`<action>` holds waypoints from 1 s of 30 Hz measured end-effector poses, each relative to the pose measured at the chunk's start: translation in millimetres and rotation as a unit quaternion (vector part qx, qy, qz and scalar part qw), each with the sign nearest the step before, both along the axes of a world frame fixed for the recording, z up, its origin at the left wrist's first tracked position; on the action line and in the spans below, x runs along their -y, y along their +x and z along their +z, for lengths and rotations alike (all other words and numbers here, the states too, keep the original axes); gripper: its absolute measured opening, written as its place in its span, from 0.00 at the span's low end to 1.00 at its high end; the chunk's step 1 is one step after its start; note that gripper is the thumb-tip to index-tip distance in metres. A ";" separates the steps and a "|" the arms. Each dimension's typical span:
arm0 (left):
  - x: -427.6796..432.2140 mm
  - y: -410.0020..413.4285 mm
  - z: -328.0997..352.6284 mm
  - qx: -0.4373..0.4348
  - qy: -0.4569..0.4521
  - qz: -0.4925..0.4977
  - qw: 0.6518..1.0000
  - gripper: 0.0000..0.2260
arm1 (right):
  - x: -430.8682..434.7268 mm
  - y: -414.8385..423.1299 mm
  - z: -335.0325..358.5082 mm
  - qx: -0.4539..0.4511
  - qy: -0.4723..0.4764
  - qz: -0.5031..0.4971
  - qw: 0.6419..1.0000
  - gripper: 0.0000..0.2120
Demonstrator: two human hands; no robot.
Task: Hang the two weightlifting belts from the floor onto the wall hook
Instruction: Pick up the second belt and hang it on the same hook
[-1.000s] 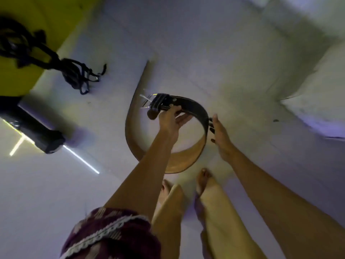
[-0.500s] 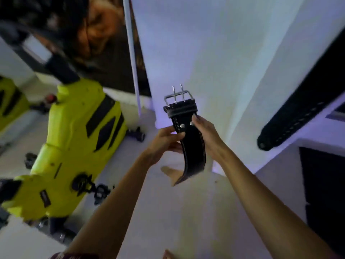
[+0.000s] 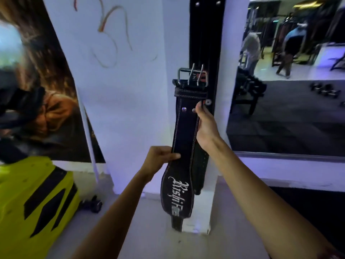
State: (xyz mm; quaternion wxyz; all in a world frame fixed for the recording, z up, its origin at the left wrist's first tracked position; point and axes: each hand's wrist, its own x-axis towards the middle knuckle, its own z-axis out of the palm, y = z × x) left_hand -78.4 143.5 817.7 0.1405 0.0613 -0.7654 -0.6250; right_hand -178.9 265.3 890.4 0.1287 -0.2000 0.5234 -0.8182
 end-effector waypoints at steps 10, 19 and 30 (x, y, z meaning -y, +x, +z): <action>-44.5 -10.4 -1.1 0.023 -0.015 -0.036 0.999 0.15 | -47.9 -15.6 51.2 -0.054 -0.060 -0.020 0.997 0.09; -58.9 -48.6 127.3 -0.163 0.046 -0.022 0.985 0.05 | -62.2 -13.4 66.6 -0.164 -0.001 -0.033 0.986 0.09; -64.5 -64.1 141.7 -0.200 0.083 -0.042 0.975 0.06 | -97.5 1.9 13.3 -0.171 0.130 -0.112 0.970 0.04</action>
